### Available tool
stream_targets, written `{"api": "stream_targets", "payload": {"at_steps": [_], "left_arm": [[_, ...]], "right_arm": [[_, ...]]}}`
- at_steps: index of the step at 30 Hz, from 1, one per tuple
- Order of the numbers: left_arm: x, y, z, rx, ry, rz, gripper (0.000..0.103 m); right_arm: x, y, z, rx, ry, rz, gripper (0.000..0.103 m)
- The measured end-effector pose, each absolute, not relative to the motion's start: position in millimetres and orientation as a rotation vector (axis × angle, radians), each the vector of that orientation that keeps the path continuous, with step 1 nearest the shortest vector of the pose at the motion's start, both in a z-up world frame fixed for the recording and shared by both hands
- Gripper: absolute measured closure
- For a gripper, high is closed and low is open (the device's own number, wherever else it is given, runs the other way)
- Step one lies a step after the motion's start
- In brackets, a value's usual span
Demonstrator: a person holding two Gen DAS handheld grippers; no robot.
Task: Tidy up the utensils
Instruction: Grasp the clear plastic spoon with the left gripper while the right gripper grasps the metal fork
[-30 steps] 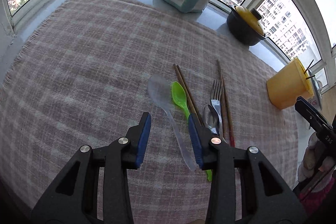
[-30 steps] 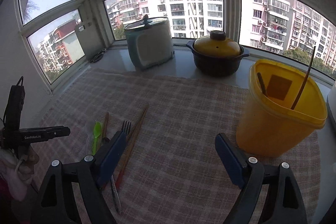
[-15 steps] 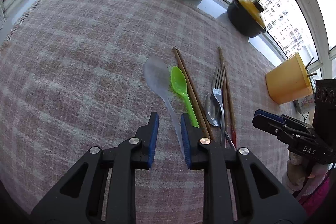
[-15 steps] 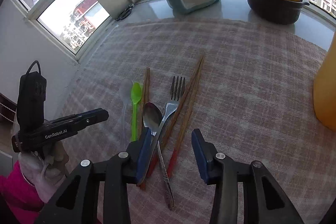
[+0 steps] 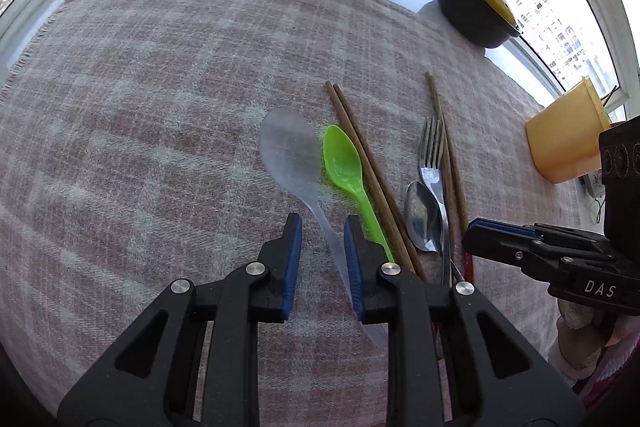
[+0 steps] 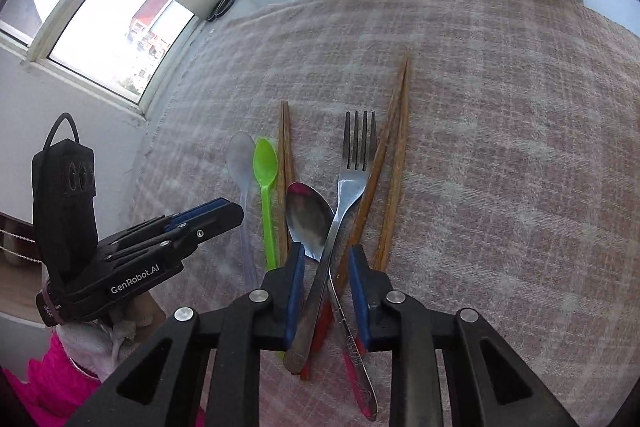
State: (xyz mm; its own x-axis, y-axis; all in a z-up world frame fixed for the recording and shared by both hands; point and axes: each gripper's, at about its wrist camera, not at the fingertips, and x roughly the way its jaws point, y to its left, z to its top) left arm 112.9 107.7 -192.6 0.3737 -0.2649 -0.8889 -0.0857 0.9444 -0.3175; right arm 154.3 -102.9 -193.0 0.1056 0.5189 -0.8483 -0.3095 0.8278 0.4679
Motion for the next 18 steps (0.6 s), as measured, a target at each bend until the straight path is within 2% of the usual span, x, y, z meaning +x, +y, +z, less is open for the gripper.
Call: {"api": "stream_targets", "payload": {"at_steps": [10, 13, 18], "left_arm": [[118, 99, -197, -0.272, 1.182, -0.111, 0.082], [118, 100, -198, -0.266, 1.175, -0.103, 0.088], [118, 101, -198, -0.258, 1.168, -0.105, 0.091]], "right_arm": [[158, -88, -200, 0.158, 1.356, 0.609, 0.086], [159, -83, -200, 0.129, 1.351, 0.599, 0.087], [159, -73, -199, 0.05, 1.345, 0.587, 0.087]]}}
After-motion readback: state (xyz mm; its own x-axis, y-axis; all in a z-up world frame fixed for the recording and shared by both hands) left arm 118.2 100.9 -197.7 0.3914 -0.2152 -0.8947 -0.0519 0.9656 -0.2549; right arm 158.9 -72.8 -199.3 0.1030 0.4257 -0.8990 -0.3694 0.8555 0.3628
